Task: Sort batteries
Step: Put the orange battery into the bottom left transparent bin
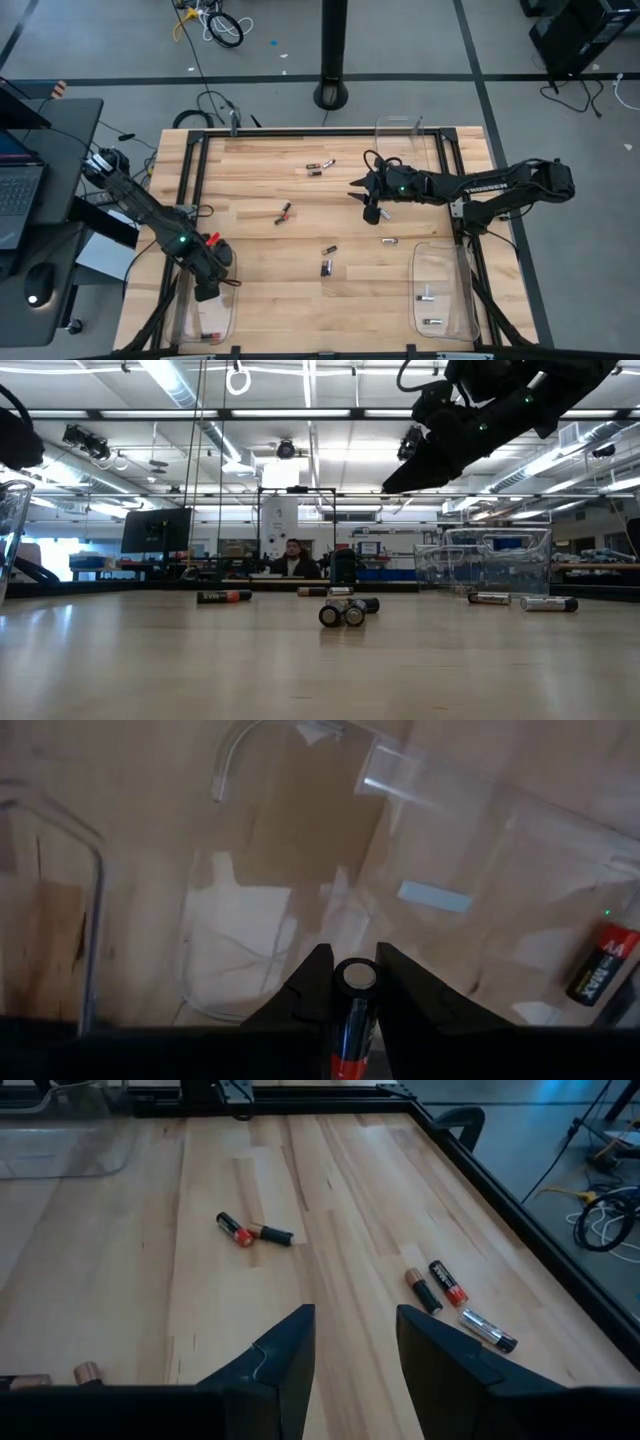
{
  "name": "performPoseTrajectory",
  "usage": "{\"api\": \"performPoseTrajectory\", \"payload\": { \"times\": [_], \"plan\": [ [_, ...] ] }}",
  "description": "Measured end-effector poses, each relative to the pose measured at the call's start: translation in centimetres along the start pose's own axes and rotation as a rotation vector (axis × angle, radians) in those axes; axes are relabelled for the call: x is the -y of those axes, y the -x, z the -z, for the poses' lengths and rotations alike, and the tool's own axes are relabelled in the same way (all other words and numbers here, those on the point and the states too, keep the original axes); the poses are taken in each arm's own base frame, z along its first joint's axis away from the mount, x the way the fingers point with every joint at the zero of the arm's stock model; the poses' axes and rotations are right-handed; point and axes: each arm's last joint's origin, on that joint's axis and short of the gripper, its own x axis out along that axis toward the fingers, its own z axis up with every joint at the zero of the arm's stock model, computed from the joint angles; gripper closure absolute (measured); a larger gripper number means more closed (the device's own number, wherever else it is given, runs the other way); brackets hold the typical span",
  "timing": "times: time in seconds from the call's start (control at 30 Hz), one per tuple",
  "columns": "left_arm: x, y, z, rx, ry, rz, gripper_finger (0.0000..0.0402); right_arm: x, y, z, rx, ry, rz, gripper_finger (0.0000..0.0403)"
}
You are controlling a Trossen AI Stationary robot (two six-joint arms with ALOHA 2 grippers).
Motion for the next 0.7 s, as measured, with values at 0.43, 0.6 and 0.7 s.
{"api": "performPoseTrajectory", "payload": {
  "times": [0.43,0.6,0.7],
  "plan": [
    [0.19,-0.01,-0.21,0.042,-0.045,0.008,0.0343,0.09,-0.01,0.00,0.000,0.009,0.003,0.0251],
    [0.14,-0.01,-0.26,0.054,-0.042,-0.001,0.0343,0.09,-0.01,0.00,0.000,0.009,0.003,0.0251],
    [0.13,-0.01,-0.26,0.054,-0.041,-0.002,0.0343,0.09,-0.01,0.00,0.000,0.009,0.003,0.0251]
  ]
}}
